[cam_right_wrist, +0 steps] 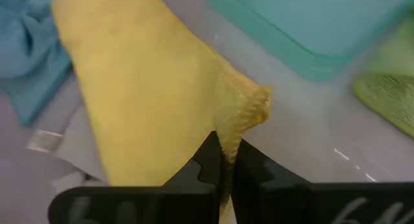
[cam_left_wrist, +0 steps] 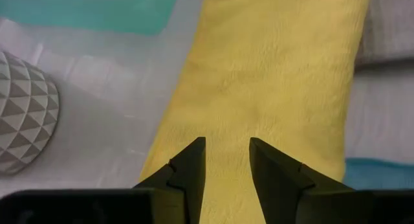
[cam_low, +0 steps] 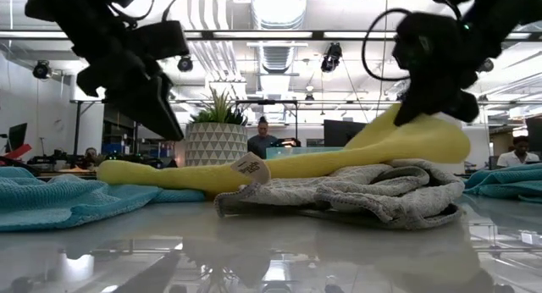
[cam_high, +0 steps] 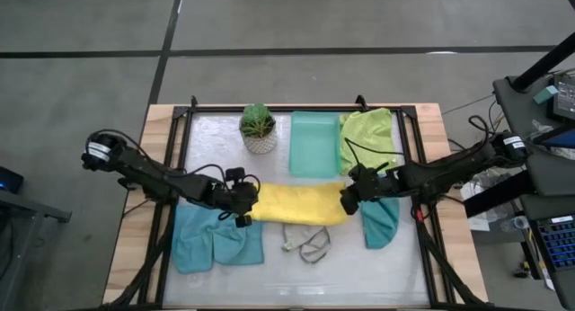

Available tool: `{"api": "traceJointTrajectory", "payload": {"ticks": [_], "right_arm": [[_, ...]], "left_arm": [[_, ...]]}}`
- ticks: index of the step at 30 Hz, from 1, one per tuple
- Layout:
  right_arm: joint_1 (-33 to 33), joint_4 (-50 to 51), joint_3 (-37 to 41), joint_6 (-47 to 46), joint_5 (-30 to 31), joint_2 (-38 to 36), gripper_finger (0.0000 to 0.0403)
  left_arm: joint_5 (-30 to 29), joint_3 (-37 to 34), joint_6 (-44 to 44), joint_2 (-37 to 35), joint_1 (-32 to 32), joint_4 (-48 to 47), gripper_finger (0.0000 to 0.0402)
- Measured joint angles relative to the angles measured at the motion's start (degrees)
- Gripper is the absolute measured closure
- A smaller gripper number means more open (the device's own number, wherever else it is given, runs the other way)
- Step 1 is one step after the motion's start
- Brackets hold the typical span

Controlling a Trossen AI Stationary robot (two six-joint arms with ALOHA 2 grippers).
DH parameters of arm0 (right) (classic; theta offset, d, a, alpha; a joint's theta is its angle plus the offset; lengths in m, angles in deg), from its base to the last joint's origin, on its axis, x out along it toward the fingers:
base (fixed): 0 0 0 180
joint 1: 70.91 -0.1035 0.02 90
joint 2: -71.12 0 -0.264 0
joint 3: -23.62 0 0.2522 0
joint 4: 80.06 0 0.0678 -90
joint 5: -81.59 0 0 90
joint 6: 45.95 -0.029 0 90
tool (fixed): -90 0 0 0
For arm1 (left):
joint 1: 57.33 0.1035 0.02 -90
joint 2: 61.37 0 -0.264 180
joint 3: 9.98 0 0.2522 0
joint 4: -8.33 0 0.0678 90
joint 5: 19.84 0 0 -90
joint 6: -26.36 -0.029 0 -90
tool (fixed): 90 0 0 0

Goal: Fold microfiber towels
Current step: Fold the yellow microfiber cloth

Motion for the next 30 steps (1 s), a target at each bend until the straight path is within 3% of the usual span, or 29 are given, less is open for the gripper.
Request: {"api": "traceJointTrajectory", "payload": {"ticks": [8,16,22,30], "right_arm": [[1.0,0.3,-6.7,0.8,-1.3,7.2,0.0394],[4.7,0.2,-17.4,7.4,-4.8,17.7,0.0394],[8.0,0.8,-28.1,15.2,-8.2,26.9,0.0394],[10.4,0.9,-43.1,23.9,-9.8,39.6,0.0394]], "left_arm": [[-0.2,-0.1,-0.3,-1.5,-0.9,-2.5,0.0297],[-7.0,-1.5,-4.3,-10.3,-1.1,-3.5,0.0297],[-8.0,-7.0,-15.5,-19.0,-1.1,6.1,0.0297],[-9.0,-15.7,-22.5,-26.4,-1.0,19.7,0.0297]]}}
